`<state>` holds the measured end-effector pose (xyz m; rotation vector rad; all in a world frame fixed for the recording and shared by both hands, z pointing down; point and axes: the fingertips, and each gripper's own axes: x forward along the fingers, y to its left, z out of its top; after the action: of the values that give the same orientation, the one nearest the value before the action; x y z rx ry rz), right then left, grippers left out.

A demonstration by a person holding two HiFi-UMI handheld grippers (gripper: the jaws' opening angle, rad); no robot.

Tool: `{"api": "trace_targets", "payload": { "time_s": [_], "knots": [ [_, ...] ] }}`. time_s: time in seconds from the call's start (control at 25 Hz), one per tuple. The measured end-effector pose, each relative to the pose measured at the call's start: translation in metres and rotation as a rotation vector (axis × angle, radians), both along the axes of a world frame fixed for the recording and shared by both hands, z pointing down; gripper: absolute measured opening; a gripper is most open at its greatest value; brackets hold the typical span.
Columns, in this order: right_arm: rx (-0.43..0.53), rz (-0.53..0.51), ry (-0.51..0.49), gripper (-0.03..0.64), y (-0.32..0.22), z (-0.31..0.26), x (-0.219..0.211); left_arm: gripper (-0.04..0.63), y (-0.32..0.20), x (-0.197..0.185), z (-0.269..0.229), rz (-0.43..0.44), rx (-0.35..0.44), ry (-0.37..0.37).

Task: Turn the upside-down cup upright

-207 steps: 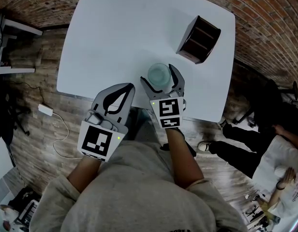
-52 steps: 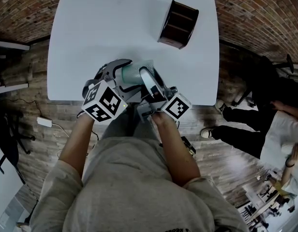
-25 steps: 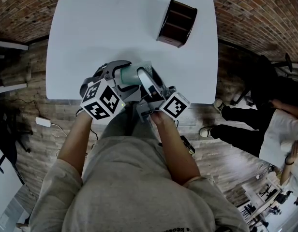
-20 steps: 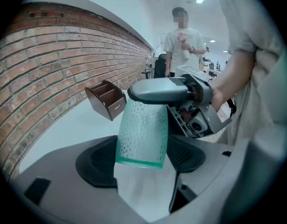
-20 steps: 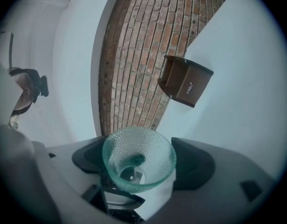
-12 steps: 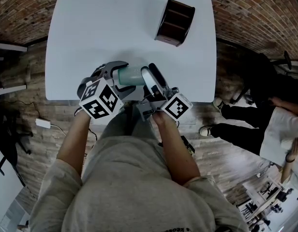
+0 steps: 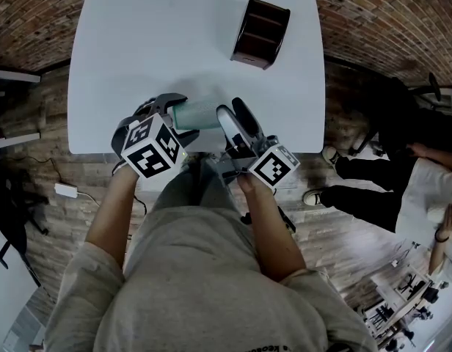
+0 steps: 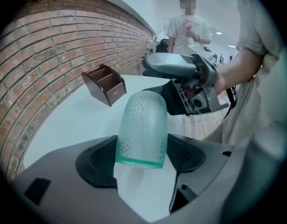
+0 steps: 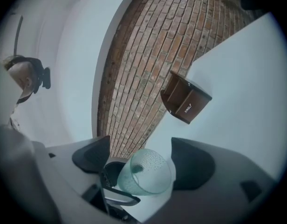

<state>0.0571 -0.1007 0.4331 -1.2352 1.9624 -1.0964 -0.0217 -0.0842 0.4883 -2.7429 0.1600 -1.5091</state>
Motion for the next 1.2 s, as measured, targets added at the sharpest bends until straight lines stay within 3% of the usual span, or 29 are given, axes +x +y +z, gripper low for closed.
{"api": "trace_targets", "payload": {
  "time_s": [0.28, 0.32, 0.4, 0.48, 0.6, 0.84, 1.2],
  "knots": [
    [0.035, -0.023, 0.128, 0.386, 0.015, -0.028, 0.004, 0.328, 0.001, -0.002, 0.0, 0.015, 0.012, -0.06],
    [0.039, -0.021, 0.157, 0.347, 0.017, -0.032, 0.005, 0.328, 0.001, -0.001, 0.0, 0.017, 0.012, -0.064],
    [0.051, -0.013, 0.229, 0.14, 0.022, -0.04, 0.007, 0.328, 0.001, -0.001, 0.0, 0.022, 0.013, -0.071],
    [0.068, -0.032, 0.314, 0.015, 0.026, -0.047, 0.005, 0.328, 0.001, 0.0, 0.0, 0.025, 0.019, -0.079],
    [0.068, -0.108, 0.448, 0.006, 0.03, -0.052, -0.009, 0.328, 0.001, -0.001, 0.0, 0.033, 0.028, -0.094],
    [-0.028, -0.252, 0.724, 0.006, 0.033, -0.042, -0.035, 0.328, 0.002, 0.0, 0.002, 0.041, 0.029, -0.11],
    [-0.13, -0.384, 0.922, 0.006, 0.03, -0.025, -0.049, 0.328, 0.006, 0.003, 0.002, 0.054, 0.028, -0.122]
  ]
}}
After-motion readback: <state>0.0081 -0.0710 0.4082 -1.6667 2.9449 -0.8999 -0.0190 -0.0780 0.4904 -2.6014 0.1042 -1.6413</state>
